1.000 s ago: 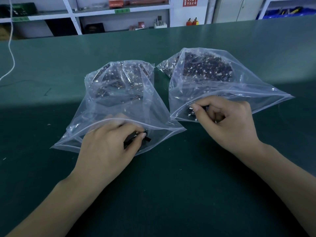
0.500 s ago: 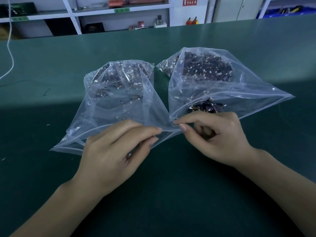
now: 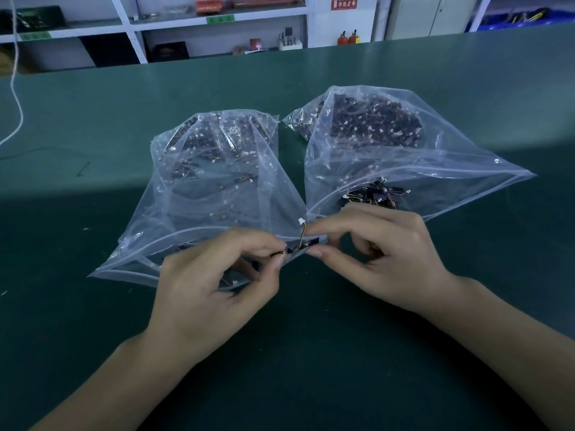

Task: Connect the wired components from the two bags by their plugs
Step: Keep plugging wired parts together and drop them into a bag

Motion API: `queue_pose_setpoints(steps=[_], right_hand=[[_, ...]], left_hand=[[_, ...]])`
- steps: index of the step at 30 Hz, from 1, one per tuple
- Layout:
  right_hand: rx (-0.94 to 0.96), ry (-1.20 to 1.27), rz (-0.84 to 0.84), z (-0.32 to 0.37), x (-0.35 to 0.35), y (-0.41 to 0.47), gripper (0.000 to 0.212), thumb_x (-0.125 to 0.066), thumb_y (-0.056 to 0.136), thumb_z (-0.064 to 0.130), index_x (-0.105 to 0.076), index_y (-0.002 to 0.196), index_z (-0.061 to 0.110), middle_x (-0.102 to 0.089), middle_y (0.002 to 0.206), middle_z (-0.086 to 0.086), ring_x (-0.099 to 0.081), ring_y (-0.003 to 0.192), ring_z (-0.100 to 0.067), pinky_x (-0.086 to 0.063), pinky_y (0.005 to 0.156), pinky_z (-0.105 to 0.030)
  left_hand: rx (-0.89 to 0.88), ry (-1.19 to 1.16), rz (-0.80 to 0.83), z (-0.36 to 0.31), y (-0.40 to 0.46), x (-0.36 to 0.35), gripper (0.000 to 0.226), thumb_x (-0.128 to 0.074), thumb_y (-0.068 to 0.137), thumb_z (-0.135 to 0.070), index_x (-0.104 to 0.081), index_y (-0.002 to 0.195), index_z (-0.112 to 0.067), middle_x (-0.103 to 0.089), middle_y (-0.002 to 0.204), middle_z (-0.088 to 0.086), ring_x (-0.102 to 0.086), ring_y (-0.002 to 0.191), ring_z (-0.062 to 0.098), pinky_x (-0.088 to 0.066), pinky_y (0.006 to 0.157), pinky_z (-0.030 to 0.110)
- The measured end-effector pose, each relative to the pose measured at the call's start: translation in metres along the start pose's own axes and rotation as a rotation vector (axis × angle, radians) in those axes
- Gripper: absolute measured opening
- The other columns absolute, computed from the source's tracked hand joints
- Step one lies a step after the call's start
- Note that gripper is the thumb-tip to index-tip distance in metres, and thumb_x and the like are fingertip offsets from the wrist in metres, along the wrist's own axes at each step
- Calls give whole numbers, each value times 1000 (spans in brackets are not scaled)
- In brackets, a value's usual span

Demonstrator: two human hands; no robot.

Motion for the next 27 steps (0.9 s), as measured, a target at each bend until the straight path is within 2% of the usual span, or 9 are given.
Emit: queue_pose_setpoints(steps=[2, 4, 8, 10, 12, 14, 18, 22, 27], right_hand=[[-16, 9, -3, -2, -1, 0, 12, -77, 100, 21, -80, 109, 13, -46, 88, 35, -46, 60, 1, -38, 60, -16], [-21, 14, 11, -3, -3, -1, 10, -77, 99, 20, -81, 105, 13, -48, 88, 29, -43, 61, 4, -35, 65, -11], [-8, 5, 15, -3, -3, -1, 12, -82, 96, 21, -81, 104, 13, -48, 89, 30, -41, 54, -9, -37, 55, -20], [6, -16, -3, -4, 0, -2, 12, -83, 95, 16, -82, 104, 10, -54, 87, 21, -44, 59, 0, -36, 61, -14], [32, -33, -9, -2, 1, -4, 10, -82, 94, 11, -82, 102, 5, -58, 86, 11, -48, 70, 14, -36, 70, -5], [58, -30, 1, -1, 0, -5, 7, -81, 93, 8, -82, 98, 2, -58, 86, 10, -49, 77, 20, -37, 75, -2], [83, -23, 14, 0, -2, -6, 6, -80, 94, 8, -81, 96, 2, -57, 89, 14, -49, 79, 22, -37, 75, 0], [90, -41, 29, 1, -4, -6, 8, -80, 96, 11, -81, 94, 4, -56, 89, 16, -48, 78, 22, -36, 74, -1], [69, -50, 43, -1, -6, -6, 12, -77, 99, 16, -81, 93, 6, -53, 91, 21, -48, 78, 22, -34, 73, -1]], left_hand=[[17, -3, 6, 3, -1, -1, 16, -78, 94, -9, -76, 107, -18, -77, 96, -13, -75, 85, 2, -57, 78, 14], [38, 10, 38, 6, -3, -4, 10, -77, 96, -12, -80, 105, -16, -79, 94, -12, -76, 85, 3, -57, 79, 14], [315, -183, 78, 30, -11, -13, 19, -67, 103, -53, -78, 113, -41, -81, 101, -17, -79, 93, 7, -61, 84, 22], [296, -203, 53, 26, -9, -10, 18, -72, 102, -40, -79, 114, -29, -82, 104, -14, -80, 95, 7, -64, 83, 27], [205, -138, 38, 14, -3, -5, 18, -79, 97, -27, -80, 111, -16, -82, 104, -13, -79, 95, 2, -63, 84, 21], [155, -112, 37, 9, 2, -4, 17, -82, 94, -24, -80, 108, -16, -82, 103, -14, -79, 94, 1, -61, 84, 18], [95, -41, 55, 4, 3, -6, 11, -82, 93, -26, -78, 103, -22, -79, 92, -16, -75, 83, -1, -56, 74, 13], [115, -31, 41, 11, 0, -5, 12, -80, 96, -30, -80, 100, -19, -77, 89, -13, -73, 78, 7, -54, 63, 20], [68, 27, 53, 8, 1, -6, 16, -77, 99, -29, -81, 93, -15, -75, 88, -12, -70, 77, 10, -51, 62, 24]])
Point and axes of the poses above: each hand's wrist, its own y-axis towards the middle knuckle, its own x-axis out of the back of the hand, z = x × y, the point moved 10 cm from there along y, towards the middle knuckle
